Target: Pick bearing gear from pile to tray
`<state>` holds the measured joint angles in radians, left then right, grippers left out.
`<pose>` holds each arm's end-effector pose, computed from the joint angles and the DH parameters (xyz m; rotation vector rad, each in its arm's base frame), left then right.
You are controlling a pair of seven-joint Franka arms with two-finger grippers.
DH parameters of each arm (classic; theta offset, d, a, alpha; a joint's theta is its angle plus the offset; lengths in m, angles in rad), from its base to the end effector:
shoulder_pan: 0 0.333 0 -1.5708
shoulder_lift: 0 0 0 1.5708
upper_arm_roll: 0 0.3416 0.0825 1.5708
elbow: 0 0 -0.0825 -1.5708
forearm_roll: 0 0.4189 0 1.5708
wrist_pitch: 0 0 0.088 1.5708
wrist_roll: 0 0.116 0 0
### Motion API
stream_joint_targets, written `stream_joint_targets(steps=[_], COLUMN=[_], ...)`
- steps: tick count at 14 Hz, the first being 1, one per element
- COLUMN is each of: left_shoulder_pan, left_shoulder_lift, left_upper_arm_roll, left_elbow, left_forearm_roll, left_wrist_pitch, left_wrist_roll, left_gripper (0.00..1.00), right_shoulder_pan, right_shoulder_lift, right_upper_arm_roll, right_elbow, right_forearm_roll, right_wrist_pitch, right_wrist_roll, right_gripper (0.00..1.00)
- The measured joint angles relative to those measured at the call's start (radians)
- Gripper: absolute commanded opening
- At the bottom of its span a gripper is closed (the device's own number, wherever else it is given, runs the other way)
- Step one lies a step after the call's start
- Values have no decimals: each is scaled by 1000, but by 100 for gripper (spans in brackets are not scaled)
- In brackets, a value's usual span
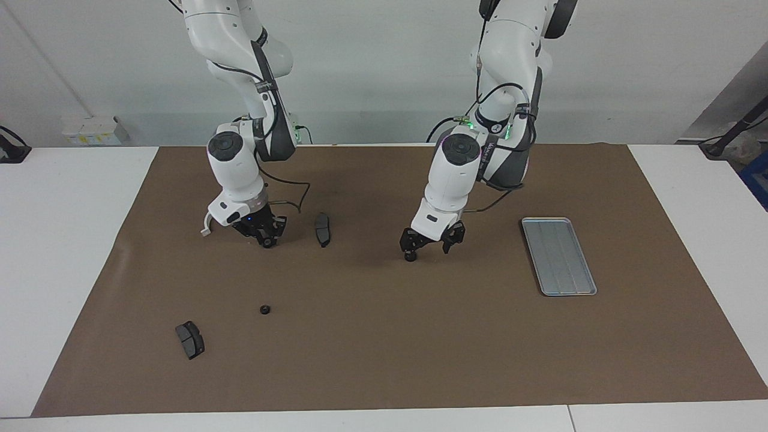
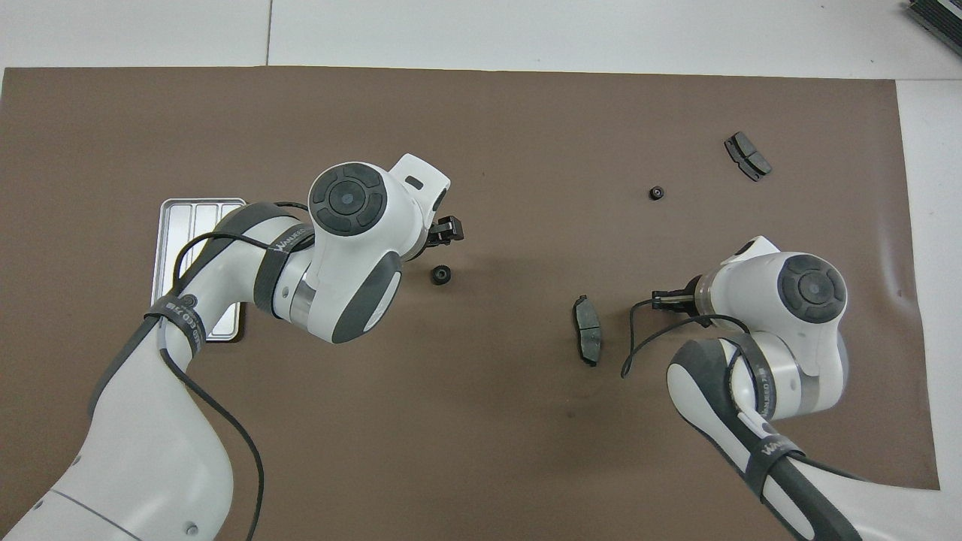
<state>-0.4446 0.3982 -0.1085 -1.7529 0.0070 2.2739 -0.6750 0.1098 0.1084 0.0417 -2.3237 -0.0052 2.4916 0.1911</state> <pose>0.6040 -0.3647 0.3523 3.0314 0.1954 0.1242 0.5429 0.0830 0.2891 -3.1284 0.0562 -0.0916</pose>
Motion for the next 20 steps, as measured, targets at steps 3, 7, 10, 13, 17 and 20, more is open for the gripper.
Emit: stream_joint_targets(steps=[3, 7, 10, 13, 17, 20], left_shoulder_pan=[-6, -34, -48, -48, -58, -73], left_shoulder_lift=[9, 28, 56, 65, 72, 76], left_upper_arm_roll=[0, 0, 0, 1, -1, 0], left_elbow=[0, -4, -6, -10, -27, -33], left_forearm_roll=[0, 0, 0, 0, 0, 0], left_wrist_pitch=[9, 9, 15, 15, 16, 16], left_wrist_roll=[2, 2, 2, 4, 7, 7], left_gripper=[91, 88, 82, 75, 68, 62], right_shoulder_pan=[7, 6, 6, 5, 4, 4], right_shoulder_lift=[0, -6, -21, -25, -22, -11], right_upper_arm_roll=[1, 1, 1, 1, 0, 0], right_elbow=[34, 80, 124, 206, 286, 337], right_forearm_roll=[0, 0, 0, 0, 0, 0], right_wrist_pitch=[-39, -111, -196, -303, -386, -434], right_wrist_roll=[4, 4, 4, 4, 4, 4], right_gripper=[0, 0, 0, 0, 0, 0])
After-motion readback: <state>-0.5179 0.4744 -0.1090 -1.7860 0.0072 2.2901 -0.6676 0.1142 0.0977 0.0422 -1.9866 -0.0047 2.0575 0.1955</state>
